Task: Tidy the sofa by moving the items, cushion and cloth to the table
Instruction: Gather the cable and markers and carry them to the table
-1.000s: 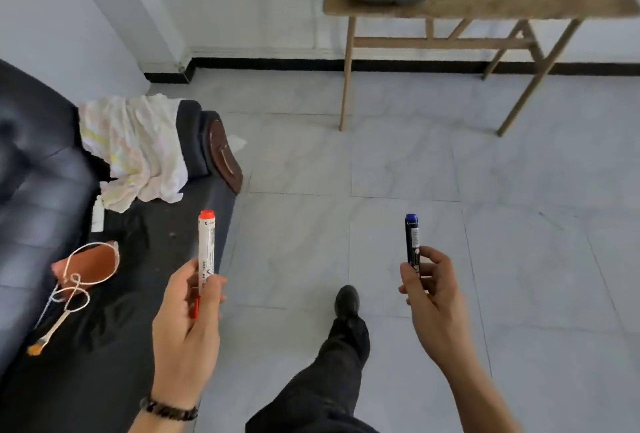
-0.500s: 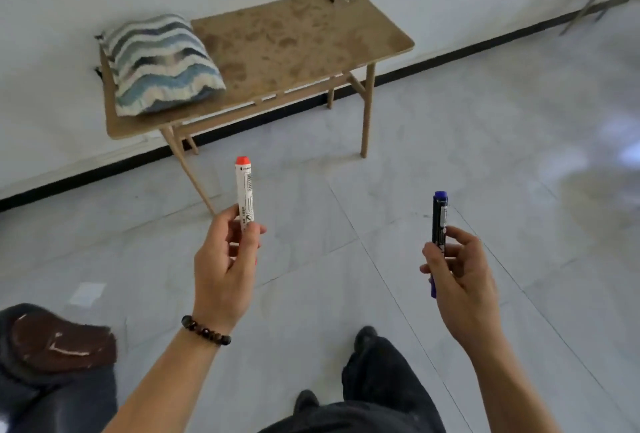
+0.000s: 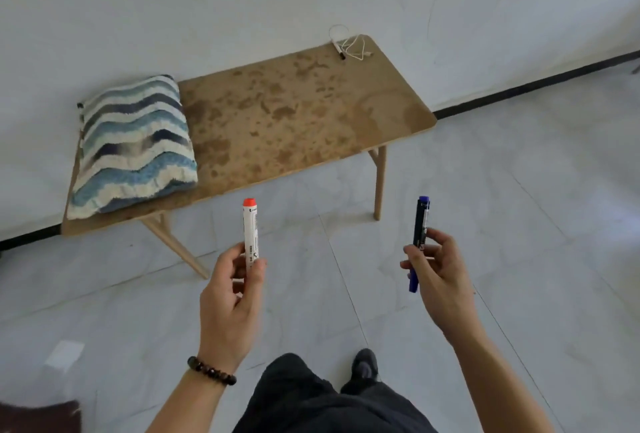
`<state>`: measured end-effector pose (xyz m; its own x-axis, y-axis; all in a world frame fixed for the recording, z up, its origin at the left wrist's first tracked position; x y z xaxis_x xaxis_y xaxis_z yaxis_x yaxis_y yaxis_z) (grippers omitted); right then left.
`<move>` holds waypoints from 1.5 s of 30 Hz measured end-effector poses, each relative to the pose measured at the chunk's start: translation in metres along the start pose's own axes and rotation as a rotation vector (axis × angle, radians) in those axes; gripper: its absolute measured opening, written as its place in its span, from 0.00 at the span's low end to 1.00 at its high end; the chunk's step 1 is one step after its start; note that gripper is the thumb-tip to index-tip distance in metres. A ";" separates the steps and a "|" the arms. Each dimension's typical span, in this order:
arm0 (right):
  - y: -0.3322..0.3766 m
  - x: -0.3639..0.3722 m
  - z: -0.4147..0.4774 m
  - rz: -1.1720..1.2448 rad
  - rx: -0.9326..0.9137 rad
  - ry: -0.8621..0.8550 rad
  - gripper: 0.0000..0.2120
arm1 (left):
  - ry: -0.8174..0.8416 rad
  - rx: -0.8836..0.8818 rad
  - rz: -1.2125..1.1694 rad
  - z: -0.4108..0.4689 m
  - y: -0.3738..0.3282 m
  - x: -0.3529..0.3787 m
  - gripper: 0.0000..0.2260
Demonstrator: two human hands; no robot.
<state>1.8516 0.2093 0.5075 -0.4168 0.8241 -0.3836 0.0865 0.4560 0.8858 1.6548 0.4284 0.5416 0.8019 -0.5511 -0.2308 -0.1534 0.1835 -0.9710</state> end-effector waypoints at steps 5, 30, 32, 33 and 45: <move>0.055 0.023 0.113 -0.032 -0.088 0.081 0.12 | -0.125 -0.043 -0.035 0.084 0.007 0.021 0.18; 0.165 0.135 0.607 -0.230 0.085 0.053 0.17 | 0.223 -0.249 -0.040 0.620 0.076 0.251 0.03; 0.160 0.143 0.659 -0.221 0.140 0.079 0.17 | 0.211 -0.296 0.032 0.648 0.091 0.276 0.04; 0.157 0.147 0.686 -0.226 0.162 0.090 0.17 | 0.222 -0.331 0.064 0.663 0.102 0.290 0.04; 0.138 0.213 0.923 -0.436 0.102 0.173 0.19 | 0.236 -0.540 0.191 0.828 0.187 0.443 0.05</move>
<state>2.6097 0.7582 0.3065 -0.5778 0.4847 -0.6567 -0.0447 0.7845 0.6185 2.4595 0.8923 0.3099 0.5915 -0.7259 -0.3510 -0.6016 -0.1074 -0.7916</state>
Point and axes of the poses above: each hand's wrist, its own z-axis towards the middle knuckle, its own x-axis out of the palm, y = z × x, the point moved 4 cm from there along z, towards the middle knuckle, and after that the axes turned 12 degrees about -z, right-handed, at the moved point
